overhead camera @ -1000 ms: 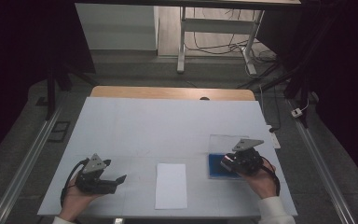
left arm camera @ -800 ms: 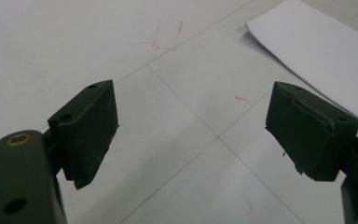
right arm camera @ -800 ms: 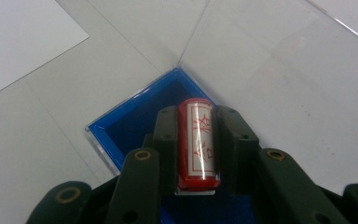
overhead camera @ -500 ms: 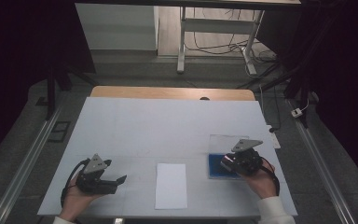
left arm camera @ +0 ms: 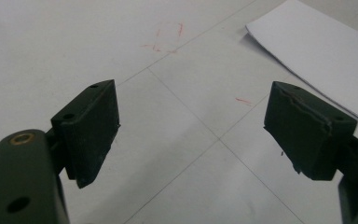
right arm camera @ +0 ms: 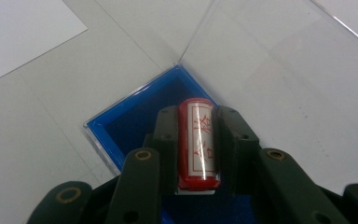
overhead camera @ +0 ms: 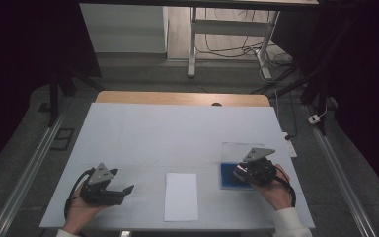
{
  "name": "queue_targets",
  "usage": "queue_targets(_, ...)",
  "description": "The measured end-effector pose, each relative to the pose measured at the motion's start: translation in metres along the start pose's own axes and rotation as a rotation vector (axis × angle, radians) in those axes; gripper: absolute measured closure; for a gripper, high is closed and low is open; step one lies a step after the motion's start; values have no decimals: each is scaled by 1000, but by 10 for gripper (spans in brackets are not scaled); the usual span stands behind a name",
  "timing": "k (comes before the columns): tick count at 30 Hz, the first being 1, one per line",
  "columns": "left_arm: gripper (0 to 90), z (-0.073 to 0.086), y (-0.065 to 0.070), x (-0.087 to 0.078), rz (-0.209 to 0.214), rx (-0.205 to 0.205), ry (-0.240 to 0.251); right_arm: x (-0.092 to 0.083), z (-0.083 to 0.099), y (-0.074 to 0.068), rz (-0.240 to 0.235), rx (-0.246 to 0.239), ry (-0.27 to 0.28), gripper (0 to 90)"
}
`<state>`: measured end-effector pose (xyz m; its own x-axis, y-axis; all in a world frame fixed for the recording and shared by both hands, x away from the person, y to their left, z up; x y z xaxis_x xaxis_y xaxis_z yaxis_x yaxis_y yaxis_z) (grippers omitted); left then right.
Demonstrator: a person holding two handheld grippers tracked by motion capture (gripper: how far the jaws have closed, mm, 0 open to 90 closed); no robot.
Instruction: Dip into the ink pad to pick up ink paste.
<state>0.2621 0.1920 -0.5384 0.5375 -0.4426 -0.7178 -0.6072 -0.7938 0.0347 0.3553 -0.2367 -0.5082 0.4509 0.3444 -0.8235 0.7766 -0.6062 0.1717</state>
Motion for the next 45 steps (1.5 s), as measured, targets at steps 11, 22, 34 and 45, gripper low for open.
queue_targets(11, 182, 1, 0, 1, 9, -1, -9, 1, 2, 3, -19, 38, 4, 708)
queue_targets(22, 182, 2, 0, 3, 8, -2, -20, 5, 6, 3, -28, 46, 3, 710)
queue_targets(34, 181, 3, 0, 4, 11, 1, -29, 7, 9, 6, -50, 70, 36, 711)
queue_targets(45, 181, 2, 0, 4, 11, -1, -26, 7, 10, 6, -45, 74, 43, 710)
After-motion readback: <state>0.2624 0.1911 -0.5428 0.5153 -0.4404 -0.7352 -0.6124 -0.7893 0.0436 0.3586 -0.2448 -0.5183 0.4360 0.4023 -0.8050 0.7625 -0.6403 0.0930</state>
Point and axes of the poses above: each handheld gripper's, and its own axes: x roughly forward along the jaws, z roughly out of its underside, y roughly to its right, the point moved 5 cm from there along x, roughly forward along the jaws, and after that the axes turned 5 degrees about -y, right-handed, at the moved point
